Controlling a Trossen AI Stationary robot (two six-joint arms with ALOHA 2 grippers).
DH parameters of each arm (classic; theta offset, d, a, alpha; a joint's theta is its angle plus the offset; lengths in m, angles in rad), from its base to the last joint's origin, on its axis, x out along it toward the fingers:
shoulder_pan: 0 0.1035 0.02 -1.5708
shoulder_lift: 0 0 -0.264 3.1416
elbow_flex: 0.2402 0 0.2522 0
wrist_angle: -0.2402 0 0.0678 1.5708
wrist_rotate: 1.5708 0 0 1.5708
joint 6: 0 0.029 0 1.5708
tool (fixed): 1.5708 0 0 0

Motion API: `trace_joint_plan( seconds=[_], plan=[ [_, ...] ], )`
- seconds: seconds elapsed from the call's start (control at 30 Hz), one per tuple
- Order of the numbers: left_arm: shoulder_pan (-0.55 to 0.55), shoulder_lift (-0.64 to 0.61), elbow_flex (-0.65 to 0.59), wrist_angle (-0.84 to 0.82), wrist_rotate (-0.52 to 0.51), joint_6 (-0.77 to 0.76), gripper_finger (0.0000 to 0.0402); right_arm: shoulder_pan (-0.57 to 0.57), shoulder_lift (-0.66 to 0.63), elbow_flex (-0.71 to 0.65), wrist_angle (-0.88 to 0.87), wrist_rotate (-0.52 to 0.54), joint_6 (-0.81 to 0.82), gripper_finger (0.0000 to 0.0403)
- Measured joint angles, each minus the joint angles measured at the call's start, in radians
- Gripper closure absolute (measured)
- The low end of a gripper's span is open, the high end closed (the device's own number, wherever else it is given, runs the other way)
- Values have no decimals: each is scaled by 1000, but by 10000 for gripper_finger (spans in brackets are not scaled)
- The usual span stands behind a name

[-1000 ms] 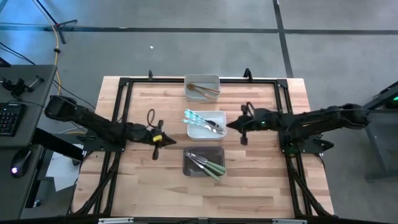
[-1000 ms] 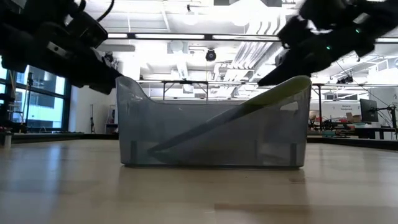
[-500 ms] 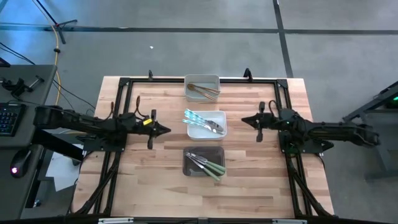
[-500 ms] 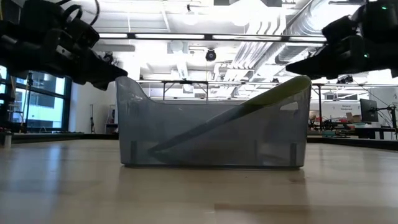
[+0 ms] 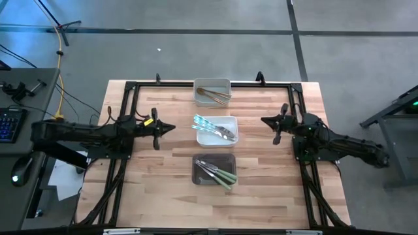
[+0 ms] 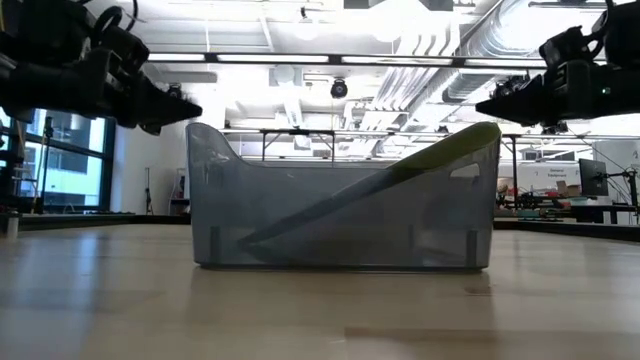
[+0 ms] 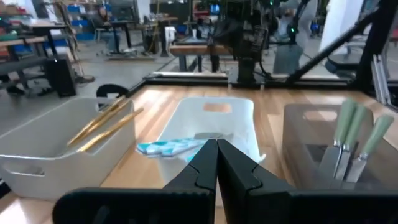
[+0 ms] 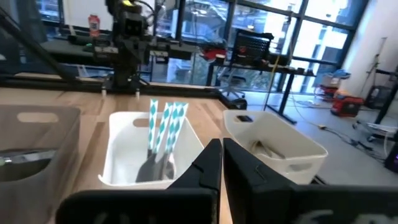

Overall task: Sort silverware by color (type)
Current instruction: Return to Home Position

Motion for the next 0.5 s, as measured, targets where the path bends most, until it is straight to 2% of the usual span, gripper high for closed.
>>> trace_joint_plan(
  seconds=[0.23,0.33,0.5],
  plan=[
    [-1,-141,0,-184,-62,-39,401,-41,-135,0,-155,6,34,403],
    [-1,-218,0,-224,-93,-55,401,-43,-181,0,-163,23,29,403],
    [-2,-352,0,-294,-132,-61,401,-64,-180,-1,-168,68,37,403]
  ],
)
